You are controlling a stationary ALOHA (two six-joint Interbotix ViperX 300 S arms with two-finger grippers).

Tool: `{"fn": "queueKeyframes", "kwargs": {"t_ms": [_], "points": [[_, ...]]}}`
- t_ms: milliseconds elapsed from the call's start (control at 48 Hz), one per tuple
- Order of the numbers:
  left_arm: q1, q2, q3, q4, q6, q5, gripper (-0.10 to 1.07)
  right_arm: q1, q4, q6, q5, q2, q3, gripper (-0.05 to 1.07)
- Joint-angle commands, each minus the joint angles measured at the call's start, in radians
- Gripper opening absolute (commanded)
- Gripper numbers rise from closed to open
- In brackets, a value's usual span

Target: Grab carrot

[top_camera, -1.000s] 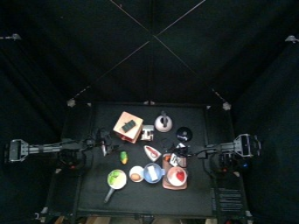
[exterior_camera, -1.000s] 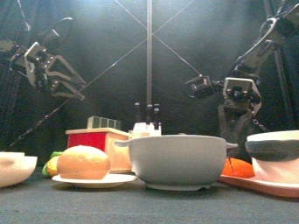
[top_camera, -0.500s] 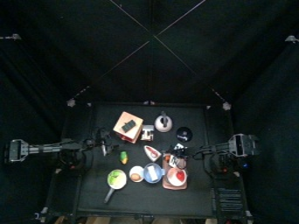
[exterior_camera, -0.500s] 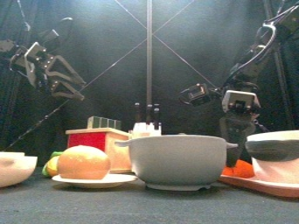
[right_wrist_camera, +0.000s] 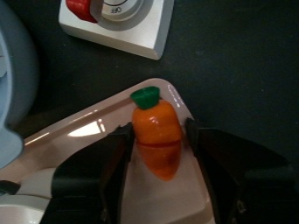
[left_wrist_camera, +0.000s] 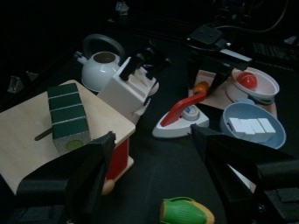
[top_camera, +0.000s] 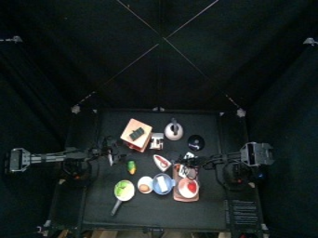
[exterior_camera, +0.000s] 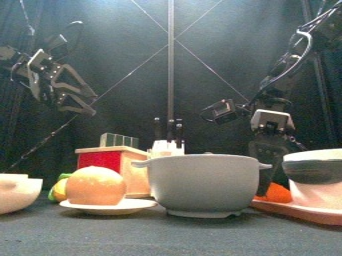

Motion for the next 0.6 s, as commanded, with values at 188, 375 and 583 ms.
{"fn": "queueKeyframes", "kwargs": {"t_ms": [188, 375, 583], "points": [[0.003, 0.002, -0.014, 0.002, 0.000, -0.006, 1.01, 0.009, -0.003, 0.000, 0.008, -0.025, -0.029, 0.69], [0.003, 0.002, -0.014, 0.002, 0.000, -0.008, 1.01, 0.009, -0.028, 0.002, 0.069, -0.058, -0.063, 0.68], [0.003, 0.002, -0.014, 0.002, 0.000, -0.006, 1.01, 0.009, -0.038, 0.002, 0.086, -0.071, -0.091, 0.68]]}}
